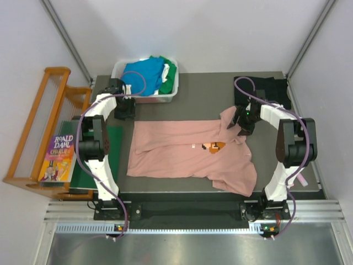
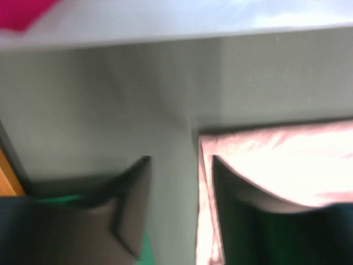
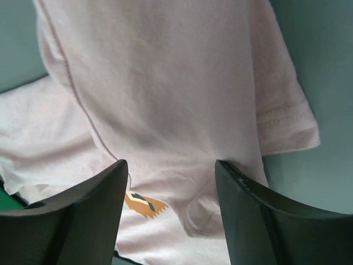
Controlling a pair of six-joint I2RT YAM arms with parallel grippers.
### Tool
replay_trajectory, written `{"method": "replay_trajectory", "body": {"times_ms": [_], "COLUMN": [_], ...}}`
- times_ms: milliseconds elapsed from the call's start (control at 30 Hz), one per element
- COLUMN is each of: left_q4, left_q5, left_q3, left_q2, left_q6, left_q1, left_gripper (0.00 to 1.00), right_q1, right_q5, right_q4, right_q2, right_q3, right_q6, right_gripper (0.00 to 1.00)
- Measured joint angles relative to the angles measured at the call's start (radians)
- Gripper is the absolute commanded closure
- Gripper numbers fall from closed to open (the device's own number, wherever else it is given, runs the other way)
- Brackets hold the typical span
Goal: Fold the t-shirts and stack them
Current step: Fold the tshirt
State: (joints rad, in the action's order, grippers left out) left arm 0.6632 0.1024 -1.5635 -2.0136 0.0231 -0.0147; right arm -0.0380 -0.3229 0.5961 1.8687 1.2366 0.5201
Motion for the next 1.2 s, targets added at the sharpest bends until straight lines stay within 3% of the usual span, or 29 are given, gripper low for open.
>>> {"method": "replay_trajectory", "body": {"times_ms": [67, 200, 300, 433, 633, 800, 1200], "left_q4": [0.021, 0.111, 0.149, 0.198, 0.193, 0.187, 0.153], "left_q5": [0.007, 0.058, 0.066, 0.075, -0.005, -0.042, -0.049], "left_q3": [0.0, 0.014, 0.097, 0.27, 0.505, 0.546, 0.501], "left_q2": [0.014, 0.098, 0.21, 0.347, 0.393, 0.396, 0.384], "left_q6": [0.001, 0.008, 0.024, 0.047, 0.098, 0.11, 0.098], "left_q1": [-0.001, 0.011, 0.059, 0.164, 0.222, 0.231, 0.23], "left_gripper": [0.19, 0.16, 0.21, 0.38, 0.51, 0.53, 0.52], "right_q1": [-0.006, -0.012, -0.017, -0.021, -0.028, -0.029, -0.032], "right_q5": [0.019, 0.04, 0.042, 0.041, 0.04, 0.039, 0.029], "right_q4": [-0.02, -0.036, -0.036, -0.047, -0.051, -0.051, -0.085], "right_q2": [-0.035, -0.159, -0.283, -0.403, -0.468, -0.467, -0.466], "right_q3": [-0.019, -0.066, -0.093, -0.134, -0.261, -0.342, -0.362], "right_q6": [-0.005, -0.006, -0.007, -0.013, -0.023, -0.027, -0.029], "right_gripper": [0.33, 0.31, 0.31, 0.31, 0.32, 0.33, 0.34]}}
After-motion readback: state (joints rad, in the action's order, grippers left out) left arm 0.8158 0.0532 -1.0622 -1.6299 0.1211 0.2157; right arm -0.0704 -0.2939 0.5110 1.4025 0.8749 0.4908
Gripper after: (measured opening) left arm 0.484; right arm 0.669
